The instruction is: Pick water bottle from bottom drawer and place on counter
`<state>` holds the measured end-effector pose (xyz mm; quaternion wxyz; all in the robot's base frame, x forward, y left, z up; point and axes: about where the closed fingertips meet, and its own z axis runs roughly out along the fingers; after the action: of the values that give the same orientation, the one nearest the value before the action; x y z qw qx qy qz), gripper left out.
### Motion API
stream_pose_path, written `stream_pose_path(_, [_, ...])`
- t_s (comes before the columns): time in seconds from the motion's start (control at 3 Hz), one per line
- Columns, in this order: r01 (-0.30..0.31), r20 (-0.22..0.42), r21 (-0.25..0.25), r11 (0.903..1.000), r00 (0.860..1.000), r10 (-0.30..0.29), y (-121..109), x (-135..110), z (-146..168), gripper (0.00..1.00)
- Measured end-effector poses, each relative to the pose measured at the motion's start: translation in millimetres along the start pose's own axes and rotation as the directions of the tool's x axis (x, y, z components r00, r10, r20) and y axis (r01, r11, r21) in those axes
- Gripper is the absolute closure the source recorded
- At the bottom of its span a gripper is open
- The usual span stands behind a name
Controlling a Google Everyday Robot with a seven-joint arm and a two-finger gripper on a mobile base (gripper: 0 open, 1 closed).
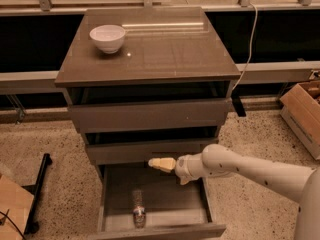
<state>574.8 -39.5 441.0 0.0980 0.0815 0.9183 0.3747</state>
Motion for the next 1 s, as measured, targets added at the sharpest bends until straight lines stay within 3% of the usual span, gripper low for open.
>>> stream_pose_path(0.33, [-0.027, -0.035, -0.028, 0.9992, 0.999, 0.026, -17, 18, 28, 0.0])
stream_pose_path(0.67, [-0.028, -0.036, -0.028, 0.9992, 0.999, 0.027, -17, 18, 28, 0.0])
stream_pose_path(1.0, [-0.029, -0.022, -0.014, 0.9995, 0.999, 0.028, -9, 8, 51, 0.0])
